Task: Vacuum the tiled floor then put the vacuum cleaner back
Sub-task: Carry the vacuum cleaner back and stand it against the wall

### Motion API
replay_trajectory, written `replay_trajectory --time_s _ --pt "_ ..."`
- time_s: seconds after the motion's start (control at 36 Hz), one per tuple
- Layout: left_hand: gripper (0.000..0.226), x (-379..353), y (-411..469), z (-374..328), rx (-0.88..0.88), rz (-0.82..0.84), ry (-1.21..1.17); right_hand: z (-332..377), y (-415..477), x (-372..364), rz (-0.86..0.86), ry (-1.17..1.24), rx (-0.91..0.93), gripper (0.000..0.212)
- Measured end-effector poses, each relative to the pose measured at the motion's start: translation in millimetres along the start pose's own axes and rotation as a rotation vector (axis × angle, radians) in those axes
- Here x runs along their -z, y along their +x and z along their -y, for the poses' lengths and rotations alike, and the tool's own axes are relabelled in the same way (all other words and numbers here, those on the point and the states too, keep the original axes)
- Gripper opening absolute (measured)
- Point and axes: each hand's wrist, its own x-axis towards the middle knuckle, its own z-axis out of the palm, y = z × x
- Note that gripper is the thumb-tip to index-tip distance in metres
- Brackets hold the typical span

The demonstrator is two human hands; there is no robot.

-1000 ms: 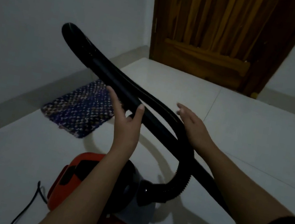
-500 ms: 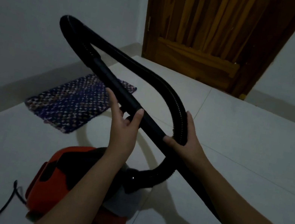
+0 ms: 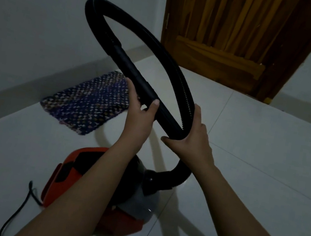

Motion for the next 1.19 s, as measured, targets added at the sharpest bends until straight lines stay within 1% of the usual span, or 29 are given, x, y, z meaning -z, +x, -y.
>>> replay_trajectory --time_s 0.14,0.25,0.39,0.44,0.56,0.64,0.69,0.75,0.78,0.83,0.92,0.97,1.08,1.19 --pt "0.094 9 -2 4 0.016 -0.054 0.03 1 -5 -10 -0.028 -0.084 0.068 0.111" --pt "0.087 21 -4 12 0.008 -0.092 0.013 5 -9 -20 -0.044 -0.151 0.127 0.109" --pt "0.094 34 -9 13 0.016 -0.077 0.0 5 -15 -27 -0.084 -0.231 0.193 0.107" --pt "0.09 39 -13 11 0.018 -0.069 0.005 5 -15 -27 -0.079 -0.244 0.202 0.106" --pt "0.078 62 -23 10 -0.034 -0.116 0.19 5 -14 -28 -0.064 -0.263 0.198 0.106" --pt "0.065 106 -37 19 -0.06 -0.22 0.385 5 -12 -29 -0.067 -0.27 0.197 0.106" --pt "0.056 139 -51 28 -0.014 -0.353 0.504 5 -11 -31 -0.069 -0.272 0.206 0.105" --pt "0.049 168 -67 40 0.12 -0.475 0.588 7 -8 -33 -0.069 -0.276 0.217 0.105" --pt "0.047 180 -75 46 0.204 -0.499 0.631 8 -7 -35 -0.069 -0.277 0.222 0.104" --pt "0.046 195 -91 61 0.355 -0.465 0.682 10 -4 -39 -0.074 -0.283 0.236 0.104" --pt "0.048 202 -104 77 0.488 -0.403 0.659 12 0 -45 -0.086 -0.297 0.258 0.104" --pt "0.049 204 -104 80 0.519 -0.401 0.613 12 3 -48 -0.089 -0.304 0.268 0.104" --pt "0.049 202 -104 82 0.526 -0.427 0.53 12 7 -54 -0.098 -0.319 0.283 0.103" --pt "0.056 197 -110 85 0.531 -0.446 0.493 13 10 -57 -0.104 -0.327 0.29 0.103"
